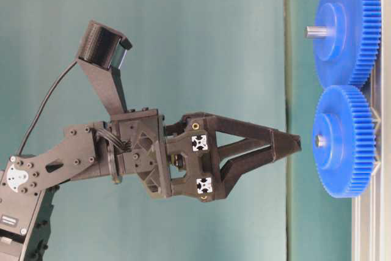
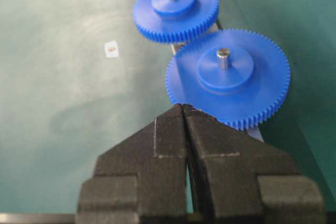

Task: Find the location of the shaft and insert the small gear.
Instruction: 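Withdraw the open left gripper away from the mounted gear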

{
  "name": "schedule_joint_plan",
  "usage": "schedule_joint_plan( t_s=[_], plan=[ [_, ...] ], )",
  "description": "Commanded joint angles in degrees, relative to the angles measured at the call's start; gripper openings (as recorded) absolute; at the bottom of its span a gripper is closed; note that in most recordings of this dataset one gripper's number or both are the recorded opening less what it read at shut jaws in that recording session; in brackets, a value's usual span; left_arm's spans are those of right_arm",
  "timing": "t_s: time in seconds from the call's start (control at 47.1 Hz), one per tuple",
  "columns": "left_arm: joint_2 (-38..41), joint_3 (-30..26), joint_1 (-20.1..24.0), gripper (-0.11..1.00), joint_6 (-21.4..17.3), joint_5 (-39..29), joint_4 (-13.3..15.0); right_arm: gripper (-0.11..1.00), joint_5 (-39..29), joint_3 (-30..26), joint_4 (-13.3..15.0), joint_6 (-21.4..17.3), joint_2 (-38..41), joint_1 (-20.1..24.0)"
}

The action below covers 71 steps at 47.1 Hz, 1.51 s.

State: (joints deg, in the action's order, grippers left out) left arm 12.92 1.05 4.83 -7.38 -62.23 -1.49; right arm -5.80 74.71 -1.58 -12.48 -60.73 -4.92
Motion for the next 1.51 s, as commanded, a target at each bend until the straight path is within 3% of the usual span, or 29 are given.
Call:
schedule_joint_plan(
  t_s=[0.0,1.485],
  plan=[
    [-1.4,-1.4,-0.2,0.84,0.4,0.1,-0.1,0.02,0.3,-1.1,0.0,-0.6,0.4,-0.1],
    [-5.0,-2.0,-0.2,0.84,1.3,0.0,-0.1,0.01,0.6,-0.6,-0.1,-0.6,0.4,-0.2]
  ],
)
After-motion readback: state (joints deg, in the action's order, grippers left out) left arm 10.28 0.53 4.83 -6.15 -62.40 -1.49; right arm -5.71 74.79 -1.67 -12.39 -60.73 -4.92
